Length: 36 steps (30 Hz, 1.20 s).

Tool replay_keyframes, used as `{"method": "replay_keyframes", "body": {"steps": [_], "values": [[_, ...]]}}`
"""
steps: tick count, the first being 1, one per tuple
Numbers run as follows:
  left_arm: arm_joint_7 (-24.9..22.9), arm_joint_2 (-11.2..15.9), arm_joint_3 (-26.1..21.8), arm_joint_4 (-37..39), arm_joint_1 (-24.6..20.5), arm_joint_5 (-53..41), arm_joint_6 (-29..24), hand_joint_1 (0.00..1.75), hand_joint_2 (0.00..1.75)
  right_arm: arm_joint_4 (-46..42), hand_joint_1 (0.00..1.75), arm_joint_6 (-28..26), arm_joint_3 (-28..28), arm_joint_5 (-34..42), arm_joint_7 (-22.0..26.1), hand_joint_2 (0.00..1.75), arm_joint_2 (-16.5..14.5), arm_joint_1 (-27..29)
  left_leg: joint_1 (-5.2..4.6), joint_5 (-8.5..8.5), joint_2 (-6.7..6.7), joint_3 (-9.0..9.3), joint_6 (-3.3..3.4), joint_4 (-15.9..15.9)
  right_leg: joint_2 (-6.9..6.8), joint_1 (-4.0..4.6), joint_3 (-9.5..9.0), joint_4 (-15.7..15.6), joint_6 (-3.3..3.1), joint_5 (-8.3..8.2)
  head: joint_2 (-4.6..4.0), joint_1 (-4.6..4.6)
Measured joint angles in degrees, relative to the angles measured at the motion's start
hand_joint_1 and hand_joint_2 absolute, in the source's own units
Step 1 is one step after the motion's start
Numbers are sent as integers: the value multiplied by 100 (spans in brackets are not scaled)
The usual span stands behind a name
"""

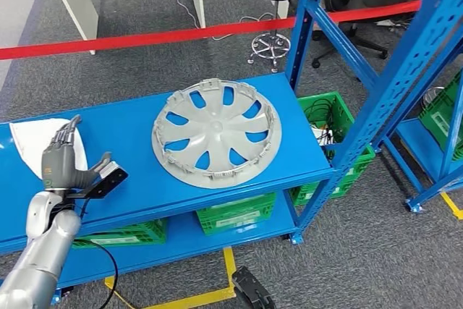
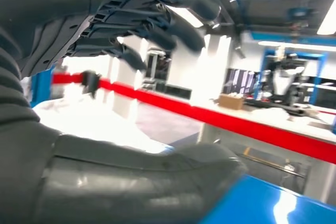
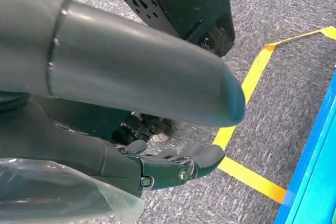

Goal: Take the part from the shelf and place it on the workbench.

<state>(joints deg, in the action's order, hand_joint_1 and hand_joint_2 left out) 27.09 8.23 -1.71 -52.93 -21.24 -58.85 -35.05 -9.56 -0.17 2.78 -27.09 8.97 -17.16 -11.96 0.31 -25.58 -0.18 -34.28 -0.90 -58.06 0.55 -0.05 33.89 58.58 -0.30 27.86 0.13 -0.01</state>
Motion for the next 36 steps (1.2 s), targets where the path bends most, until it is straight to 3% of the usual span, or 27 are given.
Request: {"method": "replay_keyframes", "body": {"steps": [2, 3, 6, 7, 8, 9, 11, 13, 17, 19, 21, 22, 23, 24, 26, 28, 31, 33, 36], "values": [[-175, 13, 66, -24, -13, -355, -77, 0, 0, -2, 0, 7, 0, -13, -5, 0, -4, -1, 10, -90, 2, -29, -59, -96, -1, -23, -14, -24, -48, -24, 0, 10], [-326, 31, 108, -29, -30, -617, -133, 0, 0, -4, 0, 10, 0, -19, -8, 0, -7, -2, 15, -221, 2, -110, -90, -294, -6, -39, -21, -36, -71, -34, 0, 20], [-860, 99, 235, 15, -96, -1312, -139, 0, 0, -6, 0, -114, -4, -5, -14, 0, -10, 3, 32, -733, 5, -605, -158, -1410, -14, -45, -25, -37, -97, -34, 0, 39], [-986, 117, 269, 49, -114, -1428, -59, 0, 0, -6, 0, -197, -8, 7, -11, 0, -12, 5, 35, -774, 5, -710, -167, -1637, -12, -45, -27, -36, -98, -33, 0, 39], [-1063, 133, 301, 81, -132, -1487, 47, 0, 0, -6, 0, -270, -13, 19, -8, 0, -16, 7, 38, -703, 5, -718, -169, -1645, -8, -46, -30, -35, -98, -32, 0, 40], [-1094, 157, 337, 104, -152, -1502, 188, 0, 0, -6, 0, -321, -19, 29, -3, 0, -22, 9, 43, -523, 5, -614, -165, -1405, -3, -46, -37, -34, -94, -29, 0, 39], [-1016, 212, 412, 118, -196, -1374, 560, 0, 0, -7, 0, -363, -30, 42, 7, 0, -32, 10, 44, -123, 6, -266, -153, -621, 4, -35, -47, -28, -73, -15, 0, 39], [-784, 295, 513, 78, -187, -989, 1127, 0, 0, -7, 0, -350, -37, 38, 14, 0, -34, 12, 30, 18, 6, -45, -118, -97, 12, -11, -28, -14, -36, -5, 0, 31], [-266, 637, 724, -328, 80, -110, 2034, 0, 0, -7, 0, -302, -53, -3, 19, 0, -32, 15, 31, -5, 17, -22, 11, -1, 12, -7, 53, 71, 49, 80, 0, 23], [-184, 883, 827, -544, 146, -75, 2205, 0, 0, -7, 0, -291, -57, -22, 23, 0, -32, 17, 44, 4, 19, -17, 78, 14, -5, -11, 286, 549, 86, 372, 0, -6], [-52, 1241, 933, -768, 266, 0, 2470, 0, 0, -6, 0, -267, -61, -55, 26, 0, -31, 21, 35, -4, 26, -17, 108, 10, -11, -12, 670, 1342, 94, 711, 0, -29], [33, 1441, 976, -898, 360, 92, 2618, 0, 0, -6, 0, -251, -64, -75, 26, 0, -30, 22, 29, -9, 37, -16, 112, 8, -13, -11, 813, 1612, 92, 775, 0, -28], [101, 1633, 1007, -1031, 454, 188, 2736, 0, 0, -6, 0, -238, -69, -95, 26, 0, -30, 22, 25, -13, 47, -14, 114, 6, -15, -11, 860, 1674, 83, 728, 0, -28], [147, 1791, 1026, -1154, 531, 261, 2810, 0, 0, -7, 0, -230, -73, -108, 26, 0, -30, 21, 22, -17, 50, -11, 112, 4, -18, -10, 784, 1497, 67, 573, 0, -27], [190, 2039, 1043, -1358, 633, 345, 2887, 0, 0, -7, 0, -226, -80, -118, 29, 0, -30, 19, 17, -29, 28, 2, 92, 0, -18, -5, 405, 733, 11, 184, 0, -28], [233, 2243, 1051, -1545, 743, 453, 2942, 0, 0, -6, 0, -221, -83, -134, 32, 0, -30, 18, 3, -39, 1, -6, 44, -16, -9, 4, 95, 155, -33, 32, 0, -24], [360, 2502, 1006, -1868, 972, 633, 2873, 0, 0, -7, 0, -206, -93, -201, 16, 0, -31, 14, 21, -39, 1, -13, -53, -18, 18, 12, 12, 25, -72, 32, 0, -21], [448, 2579, 942, -2064, 1071, 606, 2709, 0, 0, -8, 0, -201, -102, -252, -1, 0, -33, 13, 32, -174, 2, -69, -113, -190, 7, -15, -25, -14, -117, 9, 0, -5], [510, 2586, 897, -2212, 1191, 517, 2556, 0, 0, -8, 0, -197, -112, -304, -28, 0, -34, 14, 49, -649, 3, -469, -188, -1112, -14, -27, -53, -31, -153, 8, 0, 13]]}}
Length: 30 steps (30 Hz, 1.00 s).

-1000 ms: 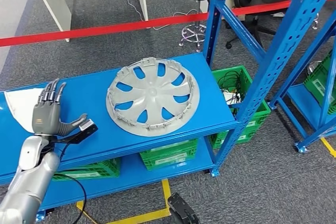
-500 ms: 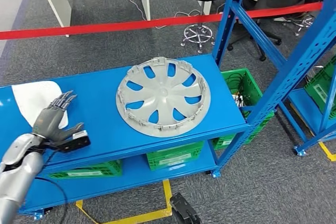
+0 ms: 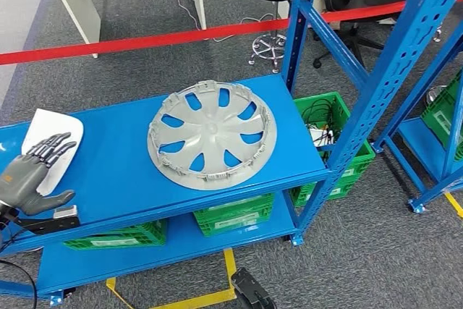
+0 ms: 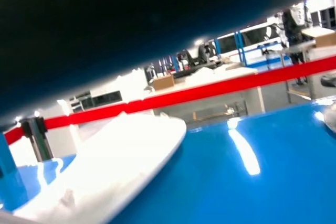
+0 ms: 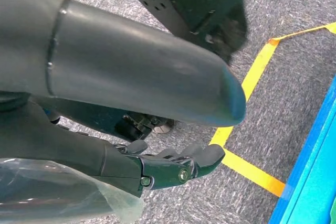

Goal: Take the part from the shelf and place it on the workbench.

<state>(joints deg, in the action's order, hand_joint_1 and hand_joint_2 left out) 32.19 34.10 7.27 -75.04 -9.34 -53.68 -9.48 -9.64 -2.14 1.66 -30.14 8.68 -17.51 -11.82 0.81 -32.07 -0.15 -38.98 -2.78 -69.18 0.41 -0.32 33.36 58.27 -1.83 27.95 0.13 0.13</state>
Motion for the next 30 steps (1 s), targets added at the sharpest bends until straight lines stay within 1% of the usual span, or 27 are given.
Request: {"method": "replay_keyframes", "body": {"steps": [1, 2, 5, 6, 8, 9, 10, 12, 13, 14, 15, 17, 18, 19, 20, 21, 22, 23, 24, 25, 26, 28, 29, 30], "values": [[4, -3, 0, -16, 33, -14, -10, 0, 0, 0, 0, 0, -2, -7, -6, 0, 0, 1, 6, -104, 0, -112, -13, -248, -1, 1, 0, 0, -2, 1, 0, -3], [5, -6, 0, -21, 54, -26, -15, 0, 0, 0, 0, 0, -2, -11, -9, 0, 0, 1, 9, -155, 0, -175, -19, -385, 0, 1, 0, 1, -3, 2, 0, -2], [5, -7, 1, -21, 69, -47, -20, 0, 0, 0, 0, 2, -3, -20, -13, 0, 0, 1, 11, -175, 0, -212, -23, -467, 1, 2, 0, 1, -3, 2, 0, 1], [5, -7, 3, -21, 87, -79, -32, 0, 0, 0, 0, 4, -5, -28, -17, 0, 0, 2, 16, -142, 0, -221, -27, -487, 4, 2, -1, 2, -2, 2, 0, 2], [-85, 5, 19, -11, 55, -296, -108, 0, 0, 0, 0, 5, -15, -61, -24, 0, 0, 1, 33, 261, -1, 125, -28, 249, 10, 16, -5, 20, 28, 18, 0, 8], [-179, 8, 42, 14, -5, -471, -170, 0, 0, 0, 0, 2, -20, -74, -27, 0, 0, 1, 38, 459, -4, 311, -12, 659, 11, 31, 3, 28, 56, 22, 0, 9], [-306, 5, 74, 56, -98, -662, -254, 0, 0, 0, 0, -4, -25, -84, -27, 0, 0, 1, 36, 615, -8, 485, 13, 1049, 9, 44, 13, 33, 87, 25, 0, 10], [-525, -40, 158, 184, -283, -959, -426, 0, 0, -1, 0, -18, -28, -86, -28, 0, 0, 1, 29, 603, -13, 480, 85, 1083, 4, 54, 34, 28, 142, 21, 0, 2], [-615, -73, 206, 249, -374, -1072, -502, 0, 0, -1, 0, -22, -28, -87, -28, 0, 0, 0, 31, 613, -9, 479, 122, 1095, 3, 47, 59, 59, 168, 53, 0, -2], [-693, -112, 253, 311, -470, -1170, -559, 0, 0, -2, 0, -27, -28, -88, -27, 0, 0, -1, 36, 623, -5, 479, 164, 1106, 1, 41, 121, 167, 194, 134, 0, -9], [-777, -155, 308, 382, -568, -1269, -608, 0, 0, -2, 0, -31, -30, -89, -27, 0, 0, -1, 41, 633, -1, 479, 204, 1117, 0, 37, 235, 389, 216, 269, 0, -15], [-951, -270, 432, 571, -761, -1481, -719, 0, 0, -1, 0, -36, -43, -98, -27, 0, 1, 1, 29, 635, 4, 467, 249, 1116, -4, 31, 602, 1136, 238, 613, 0, -27], [-1036, -347, 504, 702, -860, -1593, -787, 0, 0, -1, 0, -38, -54, -105, -29, 0, 2, 2, 21, 635, 6, 464, 257, 1115, -4, 30, 771, 1473, 241, 718, 0, -27], [-1108, -427, 570, 837, -960, -1691, -854, 0, 0, 0, 0, -39, -65, -115, -32, 0, 2, 4, 14, 636, 5, 464, 260, 1114, -4, 30, 867, 1650, 238, 728, 0, -27], [-1177, -505, 630, 975, -1064, -1782, -923, 0, 0, 0, 0, -42, -78, -123, -34, 0, 2, 5, 8, 636, 3, 466, 261, 1113, -4, 31, 850, 1592, 228, 623, 0, -27], [-1245, -588, 684, 1116, -1171, -1862, -994, 0, 0, -1, 0, -46, -91, -133, -37, 0, 2, 6, 3, 636, 0, 470, 262, 1112, -4, 33, 727, 1324, 210, 438, 0, -27], [-1314, -666, 729, 1250, -1278, -1932, -1066, 0, 0, -1, 0, -49, -103, -143, -37, 0, 2, 6, -1, 635, -3, 473, 260, 1110, -7, 35, 541, 935, 183, 231, 0, -28], [-1387, -752, 774, 1387, -1389, -2000, -1145, 0, 0, -2, 0, -54, -114, -155, -38, 0, 2, 6, -15, 632, -6, 468, 251, 1101, -12, 41, 348, 549, 156, 84, 0, -27], [-1456, -836, 815, 1520, -1493, -2057, -1219, 0, 0, -2, 0, -57, -122, -168, -39, 0, 2, 6, -25, 633, -8, 458, 236, 1094, -13, 45, 202, 265, 136, 2, 0, -24], [-1516, -923, 851, 1650, -1588, -2099, -1286, 0, 0, -1, 0, -59, -133, -183, -44, 0, 2, 6, -33, 639, -9, 447, 215, 1091, -10, 51, 120, 105, 122, -22, 0, -22], [-1569, -1022, 884, 1772, -1668, -2124, -1342, 0, 0, -1, 0, -61, -146, -202, -51, 0, 2, 7, -39, 648, -7, 438, 190, 1093, -1, 57, 92, 54, 115, -9, 0, -18], [-1664, -1275, 937, 2008, -1812, -2120, -1420, 0, 0, -1, 0, -60, -168, -245, -67, 0, -1, 7, -29, 643, -5, 439, 141, 1095, 6, 40, 80, 22, 85, -35, 0, -18], [-1712, -1418, 961, 2129, -1891, -2101, -1438, 0, 0, -2, 0, -59, -173, -268, -73, 0, -4, 6, -23, 587, -2, 413, 116, 1028, -1, 25, 69, 5, 66, -48, 0, -10], [-1759, -1562, 981, 2260, -1979, -2076, -1439, 0, 0, -3, 0, -56, -176, -293, -79, 0, -7, 4, -16, 476, -1, 337, 90, 849, -13, 10, 57, -11, 48, -60, 0, -2]]}}
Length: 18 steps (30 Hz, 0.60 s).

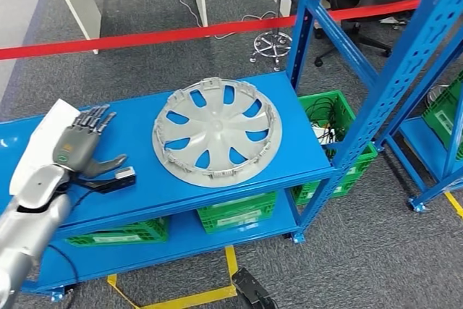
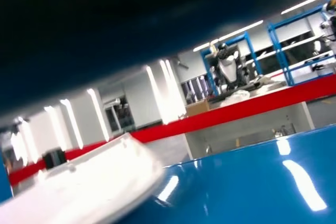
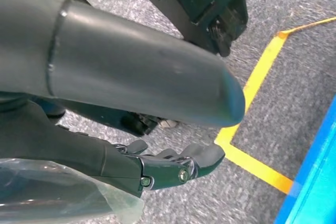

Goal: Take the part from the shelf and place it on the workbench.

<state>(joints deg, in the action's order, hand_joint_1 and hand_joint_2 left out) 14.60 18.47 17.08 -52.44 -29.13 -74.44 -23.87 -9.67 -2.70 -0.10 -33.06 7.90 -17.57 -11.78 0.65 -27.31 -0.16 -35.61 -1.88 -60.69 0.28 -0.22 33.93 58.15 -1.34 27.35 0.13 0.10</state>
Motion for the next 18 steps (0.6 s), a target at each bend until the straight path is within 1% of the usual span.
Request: {"method": "replay_keyframes", "body": {"steps": [1, 2, 3, 4, 5, 6, 7, 8, 9, 10, 11, 13, 14, 15, 16, 18], "values": [[-44, -137, 19, 134, -82, 26, 10, 0, 0, -1, 0, 3, -3, -23, -9, 0, -2, -1, 11, -160, 3, -133, -25, -299, -10, -6, -7, -6, -9, -4, 0, 7], [-83, -261, 38, 262, -155, 46, 31, 0, 0, -1, 0, 7, -6, -39, -18, 0, -2, -1, 18, -332, 5, -310, -47, -687, -15, -6, -8, -6, -16, -3, 0, 15], [-125, -382, 59, 383, -217, 60, 71, 0, 0, -1, 0, 11, -10, -55, -29, 0, -1, 0, 24, -464, 4, -477, -63, -1052, -15, -3, -9, -4, -19, -1, 0, 16], [-173, -500, 82, 506, -278, 67, 139, 0, 0, -1, 0, 13, -14, -71, -40, 0, -1, 1, 27, -503, 4, -586, -73, -1278, -12, -1, -11, -3, -19, 1, 0, 16], [-248, -617, 107, 638, -352, 67, 248, 0, 0, -1, 0, 15, -16, -87, -48, 0, 0, 2, 28, -433, 4, -606, -73, -1300, -7, 0, -15, -1, -19, 3, 0, 17], [-349, -742, 132, 784, -453, 62, 384, 0, 0, -1, 0, 17, -18, -103, -54, 0, 0, 2, 29, -261, 4, -524, -64, -1094, -2, 1, -20, 2, -14, 7, 0, 17], [-461, -864, 157, 941, -575, 50, 521, 0, 0, -1, 0, 18, -19, -115, -58, 0, 0, 2, 29, -32, 4, -371, -48, -729, 1, 2, -26, 6, -6, 12, 0, 16], [-565, -972, 183, 1094, -707, 36, 633, 0, 0, -1, 0, 19, -20, -121, -60, 0, 0, 2, 22, 134, 2, -211, -27, -365, 3, 10, -22, 11, 8, 18, 0, 14], [-643, -1067, 212, 1235, -832, 21, 707, 0, 0, -1, 0, 20, -22, -124, -62, 0, 0, 3, 12, 234, -1, -78, -2, -45, 8, 18, -7, 21, 26, 21, 0, 13], [-690, -1145, 239, 1353, -929, 10, 751, 0, 0, -1, 0, 20, -25, -126, -62, 0, 0, 4, -2, 262, -3, -6, 23, 137, 12, 24, 15, 28, 49, 17, 0, 10], [-721, -1207, 262, 1450, -995, 3, 777, 0, 0, 0, 0, 21, -29, -129, -64, 0, 0, 6, -19, 229, -4, 13, 46, 195, 17, 27, 37, 32, 74, 11, 0, 7], [-809, -1328, 290, 1596, -1071, -12, 816, 0, 0, 1, 0, 18, -38, -136, -68, 0, 1, 6, -22, 230, 0, 17, 106, 237, 20, 15, 71, 37, 132, 20, 0, 6], [-886, -1389, 295, 1665, -1120, -28, 829, 0, 0, 0, 0, 14, -42, -141, -70, 0, 1, 6, -14, 238, 1, 24, 139, 254, 17, 10, 108, 91, 161, 72, 0, 3], [-976, -1449, 301, 1738, -1181, -45, 838, 0, 0, -1, 0, 10, -45, -147, -73, 0, 2, 6, -4, 249, 2, 31, 176, 271, 15, 8, 180, 226, 189, 163, 0, -3], [-1079, -1503, 307, 1821, -1252, -73, 827, 0, 0, -1, 0, 7, -52, -156, -79, 0, 3, 7, 3, 256, 3, 35, 205, 280, 12, 3, 316, 492, 210, 305, 0, -7], [-1294, -1577, 317, 2018, -1379, -127, 701, 0, 0, 0, 0, 5, -73, -188, -94, 0, 6, 11, 0, 255, 3, 32, 234, 279, 9, -1, 678, 1234, 234, 600, 0, -13]]}}
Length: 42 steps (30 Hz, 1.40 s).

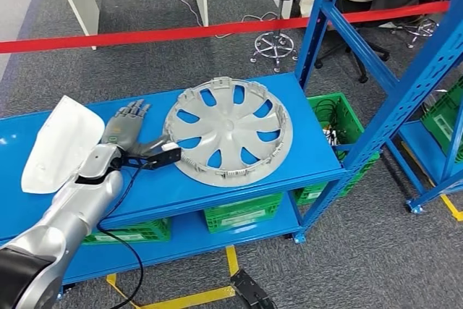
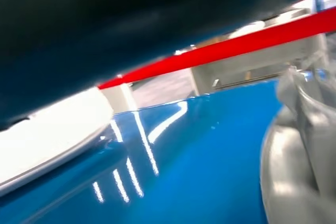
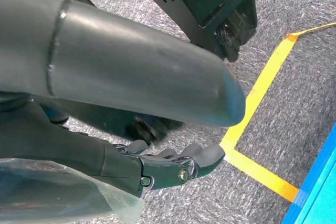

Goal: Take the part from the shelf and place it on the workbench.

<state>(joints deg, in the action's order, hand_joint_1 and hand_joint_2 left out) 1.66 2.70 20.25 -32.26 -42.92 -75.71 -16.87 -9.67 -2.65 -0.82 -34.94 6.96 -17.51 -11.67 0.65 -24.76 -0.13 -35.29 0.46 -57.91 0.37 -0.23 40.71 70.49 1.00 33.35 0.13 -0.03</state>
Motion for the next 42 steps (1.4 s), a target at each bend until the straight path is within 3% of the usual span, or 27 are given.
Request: {"method": "replay_keyframes", "body": {"steps": [1, 2, 3, 5, 6, 8, 11, 13, 15, 16, 17, 18, 21, 23, 25, 27, 28, 31, 32, 33, 35, 37, 38, 42], "values": [[-88, -27, 3, 101, -47, -23, -123, 0, 0, 1, 0, 0, -10, -23, -8, 0, 2, 2, -1, -1, 0, 0, 3, -2, -1, -3, 156, 290, 6, 69, 0, 2], [-154, -43, 2, 187, -83, -36, -280, 0, 0, 1, 0, 1, -18, -47, -16, 0, 2, 3, -2, -2, -1, 1, 3, -4, -3, -5, 222, 379, 9, 30, 0, 1], [-197, -49, -4, 263, -119, -46, -454, 0, 0, 1, 0, 0, -24, -73, -27, 0, 3, 3, 0, -4, -2, 2, 0, -9, -5, -9, 175, 241, 6, -109, 0, 1], [-261, -32, -37, 392, -210, -60, -767, 0, 0, 1, 0, -1, -35, -117, -46, 0, 3, 3, -1, -18, -4, 0, -24, -28, -11, -23, -144, -461, -4, -478, 0, 1], [-299, -8, -61, 450, -263, -78, -886, 0, 0, 1, 0, -2, -40, -139, -57, 0, 3, 4, -12, -29, -5, -10, -48, -50, -9, -27, -318, -800, -15, -588, 0, 1], [-390, 50, -113, 542, -339, -131, -1059, 0, 0, 1, 0, -3, -49, -167, -73, 0, 3, 7, -34, -32, -5, -26, -105, -63, 2, -24, -487, -1100, -39, -623, 0, 6], [-541, 129, -189, 611, -360, -259, -1281, 0, 0, 1, 0, -8, -63, -206, -90, 0, 2, 8, -28, -60, -2, -44, -187, -88, 8, -31, -509, -1129, -119, -645, 0, 11], [-625, 165, -221, 643, -362, -315, -1395, 0, 0, 1, 0, -16, -71, -227, -95, 0, 1, 9, -18, -296, -1, -188, -239, -452, -3, -46, -530, -1146, -182, -655, 0, 16], [-670, 198, -257, 691, -351, -341, -1443, 0, 0, 1, 0, -22, -79, -236, -96, 0, 1, 12, -15, -636, -1, -495, -271, -1183, -2, -40, -539, -1145, -219, -648, 0, 22], [-650, 214, -278, 719, -337, -349, -1449, 0, 0, 1, 0, -24, -84, -242, -97, 0, 1, 14, -14, -731, -2, -630, -277, -1486, 4, -37, -542, -1145, -225, -646, 0, 22], [-581, 224, -298, 744, -321, -347, -1450, 0, 0, 1, 0, -24, -89, -251, -97, 0, 1, 15, -14, -723, -2, -689, -273, -1610, 11, -33, -546, -1144, -228, -643, 0, 23], [-458, 228, -320, 761, -306, -325, -1446, 0, 44, 1, 0, -24, -95, -261, -98, 0, 1, 16, -14, -610, -2, -653, -260, -1519, 17, -29, -553, -1143, -228, -641, 0, 23], [323, 219, -417, 764, -248, -29, -1339, 0, 175, 1, 0, -8, -107, -313, -95, 0, 1, 18, -36, -86, -1, -189, -180, -488, 19, -11, -577, -1139, -210, -625, 0, 19], [1035, 208, -510, 711, -136, 347, -1151, 0, 175, 2, 0, 16, -110, -356, -85, 0, 2, 24, -65, -16, 2, -11, -143, -96, 22, -1, -563, -1140, -175, -624, 0, 16], [1706, 199, -600, 565, 59, 787, -908, 0, 175, 2, 0, 38, -114, -399, -76, 0, 3, 29, -72, -36, 5, 16, -113, -30, 25, 1, -556, -1161, -122, -630, 0, 16], [2183, 189, -662, 341, 268, 1198, -665, 0, 175, 2, 0, 45, -117, -439, -71, 0, 4, 30, -44, -10, 12, 37, -59, 18, 19, 4, -500, -1079, -64, -534, 0, 4], [2347, 184, -679, 214, 366, 1393, -539, 0, 175, 2, 0, 45, -120, -456, -69, 0, 6, 31, -27, 2, 16, 47, -29, 41, 15, 3, -406, -887, -38, -405, 0, -13], [2635, 188, -714, -218, 706, 1997, -187, 0, 175, 3, 0, -8, -139, -500, -18, 0, 21, 46, -20, -2, 21, 46, 7, 44, 6, -21, 95, 175, 18, 76, 0, -43], [2669, 189, -720, -378, 835, 2166, -128, 0, 131, 3, 0, -47, -150, -508, 26, 0, 25, 52, -20, -4, 21, 47, 9, 42, 5, -27, 196, 379, 31, 110, 0, -43], [2676, 187, -720, -531, 963, 2288, -118, 0, 87, 3, 0, -91, -163, -502, 78, 0, 27, 58, -18, -7, 19, 48, 9, 39, 2, -32, 193, 364, 39, 34, 0, -45], [2664, 186, -722, -854, 1200, 2451, -240, 0, 0, 2, 0, -171, -201, -453, 175, 0, 30, 63, -12, -23, 10, 51, -13, 19, -10, -45, -114, -274, 39, -332, 0, -46], [2653, 185, -748, -1162, 1397, 2570, -488, 0, 0, 1, 0, -212, -243, -408, 231, 0, 33, 70, -29, -52, 3, 33, -67, -25, -17, -44, -483, -951, 16, -548, 0, -42], [2652, 180, -768, -1296, 1481, 2619, -625, 0, 0, 1, 0, -217, -263, -401, 238, 0, 34, 77, -37, -58, 2, 24, -95, -43, -16, -40, -573, -1108, -3, -566, 0, -39], [2671, 117, -846, -1699, 1724, 2756, -1048, 0, 0, 2, 0, -98, -317, -419, 199, 0, 36, 87, -20, -122, 1, -5, -197, -121, -7, -39, -609, -1155, -120, -578, 0, -33]]}}
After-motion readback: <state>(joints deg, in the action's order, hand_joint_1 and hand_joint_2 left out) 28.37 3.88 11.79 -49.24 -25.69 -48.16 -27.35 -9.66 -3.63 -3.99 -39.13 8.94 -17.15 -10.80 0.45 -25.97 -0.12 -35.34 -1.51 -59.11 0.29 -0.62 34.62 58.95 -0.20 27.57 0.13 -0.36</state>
